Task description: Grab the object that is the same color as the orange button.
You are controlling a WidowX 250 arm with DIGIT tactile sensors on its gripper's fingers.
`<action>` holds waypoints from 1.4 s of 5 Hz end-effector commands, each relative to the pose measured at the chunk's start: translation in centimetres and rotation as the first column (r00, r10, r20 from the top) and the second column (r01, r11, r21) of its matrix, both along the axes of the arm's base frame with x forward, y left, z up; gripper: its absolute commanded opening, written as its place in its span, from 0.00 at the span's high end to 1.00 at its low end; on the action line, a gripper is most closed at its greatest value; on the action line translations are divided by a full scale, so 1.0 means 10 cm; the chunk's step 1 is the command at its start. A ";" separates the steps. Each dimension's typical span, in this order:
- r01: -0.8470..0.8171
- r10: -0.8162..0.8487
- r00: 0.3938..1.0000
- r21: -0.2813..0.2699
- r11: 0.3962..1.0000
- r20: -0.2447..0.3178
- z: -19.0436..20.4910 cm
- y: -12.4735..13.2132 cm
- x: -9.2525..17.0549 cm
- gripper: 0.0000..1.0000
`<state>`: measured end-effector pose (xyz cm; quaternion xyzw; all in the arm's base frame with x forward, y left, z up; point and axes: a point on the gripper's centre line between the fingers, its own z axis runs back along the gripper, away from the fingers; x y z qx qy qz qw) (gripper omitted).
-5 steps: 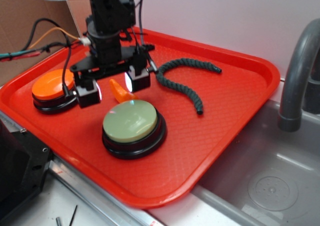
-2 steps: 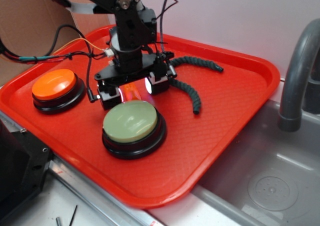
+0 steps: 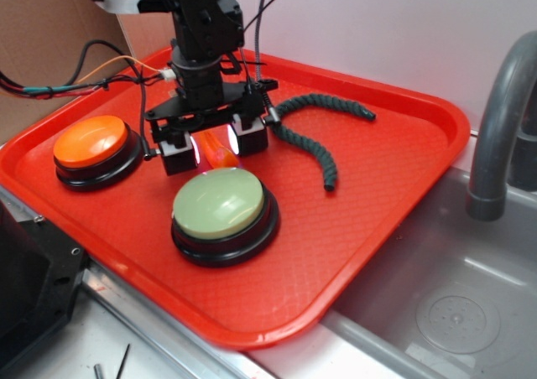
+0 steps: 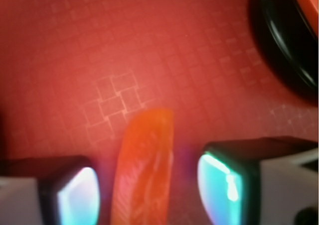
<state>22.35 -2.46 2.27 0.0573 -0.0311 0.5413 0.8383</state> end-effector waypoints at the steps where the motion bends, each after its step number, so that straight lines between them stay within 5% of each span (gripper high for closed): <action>1: 0.068 -0.070 0.995 0.023 0.997 0.072 0.18 0.02 -0.04 1.00; 2: 0.150 -0.151 0.986 0.018 0.988 0.068 0.30 0.04 0.03 1.00; 3: 0.319 -0.317 0.948 -0.057 0.946 0.031 0.64 0.10 0.08 1.00; 4: 0.516 -0.537 0.842 -0.209 0.831 -0.054 0.97 0.14 0.11 1.00; 5: 0.703 -0.731 0.683 -0.266 0.659 -0.007 1.40 0.11 0.00 1.00; 6: 0.817 -0.830 0.556 -0.216 0.535 0.050 1.72 0.14 -0.14 1.00; 7: 0.835 -0.823 0.550 -0.113 0.539 0.141 1.97 0.24 -0.33 1.00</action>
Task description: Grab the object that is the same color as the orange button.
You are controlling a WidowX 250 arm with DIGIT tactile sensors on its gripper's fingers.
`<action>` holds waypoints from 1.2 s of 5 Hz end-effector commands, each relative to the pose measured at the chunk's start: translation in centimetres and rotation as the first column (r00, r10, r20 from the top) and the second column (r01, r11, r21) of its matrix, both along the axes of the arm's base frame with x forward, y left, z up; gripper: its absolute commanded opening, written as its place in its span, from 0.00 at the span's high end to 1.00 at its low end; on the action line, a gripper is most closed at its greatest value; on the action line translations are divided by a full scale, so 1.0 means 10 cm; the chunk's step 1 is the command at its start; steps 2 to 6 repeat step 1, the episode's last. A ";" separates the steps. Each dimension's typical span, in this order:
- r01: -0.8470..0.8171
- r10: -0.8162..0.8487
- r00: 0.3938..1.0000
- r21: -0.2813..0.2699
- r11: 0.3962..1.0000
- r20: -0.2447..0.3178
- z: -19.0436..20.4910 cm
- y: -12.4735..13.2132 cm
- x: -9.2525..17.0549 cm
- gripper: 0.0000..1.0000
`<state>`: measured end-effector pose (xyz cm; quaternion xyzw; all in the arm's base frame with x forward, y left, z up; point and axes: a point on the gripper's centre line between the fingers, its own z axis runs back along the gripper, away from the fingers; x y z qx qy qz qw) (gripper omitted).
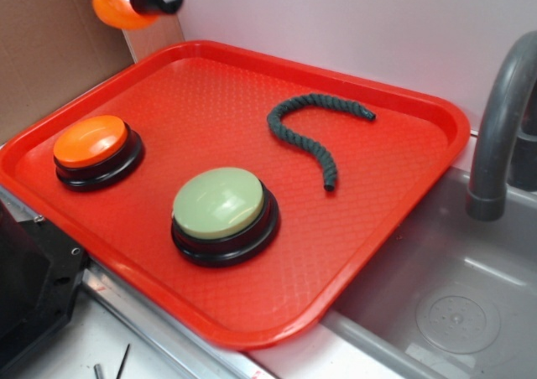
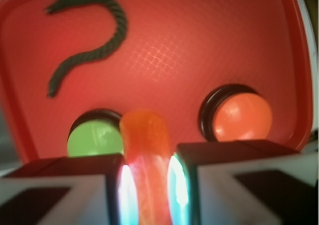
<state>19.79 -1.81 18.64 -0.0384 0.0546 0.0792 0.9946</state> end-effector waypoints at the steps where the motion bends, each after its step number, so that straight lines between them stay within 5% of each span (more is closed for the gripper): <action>1: -0.035 0.044 0.972 -0.040 0.999 0.232 0.34 0.23 -0.11 1.00; 6: -0.035 0.044 0.972 -0.040 0.999 0.232 0.34 0.23 -0.11 1.00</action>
